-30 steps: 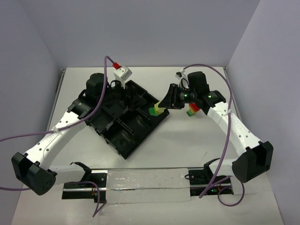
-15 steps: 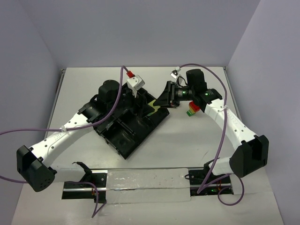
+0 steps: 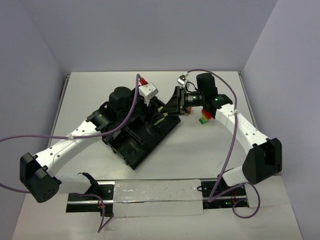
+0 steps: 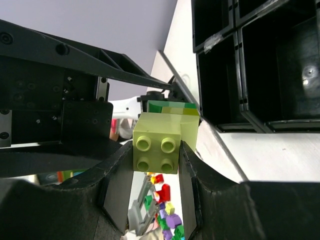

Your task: Sort the legos into containers by color

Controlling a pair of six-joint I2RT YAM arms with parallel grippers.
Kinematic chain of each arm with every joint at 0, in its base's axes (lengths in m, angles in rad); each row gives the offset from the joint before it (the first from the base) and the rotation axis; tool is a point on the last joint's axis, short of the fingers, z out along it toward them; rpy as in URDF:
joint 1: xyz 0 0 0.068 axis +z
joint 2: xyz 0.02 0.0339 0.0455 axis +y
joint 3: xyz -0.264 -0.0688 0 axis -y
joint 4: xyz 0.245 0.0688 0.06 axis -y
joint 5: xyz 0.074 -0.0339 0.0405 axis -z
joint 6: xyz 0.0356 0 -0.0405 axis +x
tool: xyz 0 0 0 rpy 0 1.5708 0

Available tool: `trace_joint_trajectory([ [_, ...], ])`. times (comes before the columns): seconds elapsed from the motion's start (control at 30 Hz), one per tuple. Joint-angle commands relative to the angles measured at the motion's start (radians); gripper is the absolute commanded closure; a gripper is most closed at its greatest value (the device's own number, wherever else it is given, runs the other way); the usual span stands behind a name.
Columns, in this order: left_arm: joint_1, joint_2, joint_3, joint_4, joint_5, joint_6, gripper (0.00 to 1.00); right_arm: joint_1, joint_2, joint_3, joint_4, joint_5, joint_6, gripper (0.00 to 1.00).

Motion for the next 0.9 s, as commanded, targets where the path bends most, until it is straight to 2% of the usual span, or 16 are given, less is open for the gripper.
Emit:
trace_joint_trajectory([
  [0.0,-0.008,-0.027,-0.006,-0.017,-0.02,0.04,0.3,-0.012,0.016,-0.01,0.077,-0.064,0.024,1.0],
  [0.57,-0.008,-0.034,-0.036,0.014,0.046,0.028,0.37,-0.017,0.012,-0.026,0.088,-0.073,0.024,1.0],
  [0.7,-0.008,-0.024,-0.028,0.017,0.047,0.025,0.49,-0.017,0.006,-0.036,0.097,-0.073,0.028,1.0],
  [0.73,-0.008,-0.021,-0.025,0.015,0.049,0.025,0.57,-0.017,0.005,-0.038,0.099,-0.073,0.028,1.0],
  [0.77,-0.008,-0.018,-0.02,0.012,0.051,0.024,0.72,-0.017,0.003,-0.039,0.098,-0.072,0.027,1.0],
  [0.87,-0.008,-0.015,-0.016,0.002,0.047,0.022,0.96,-0.017,-0.001,-0.039,0.096,-0.069,0.022,1.0],
])
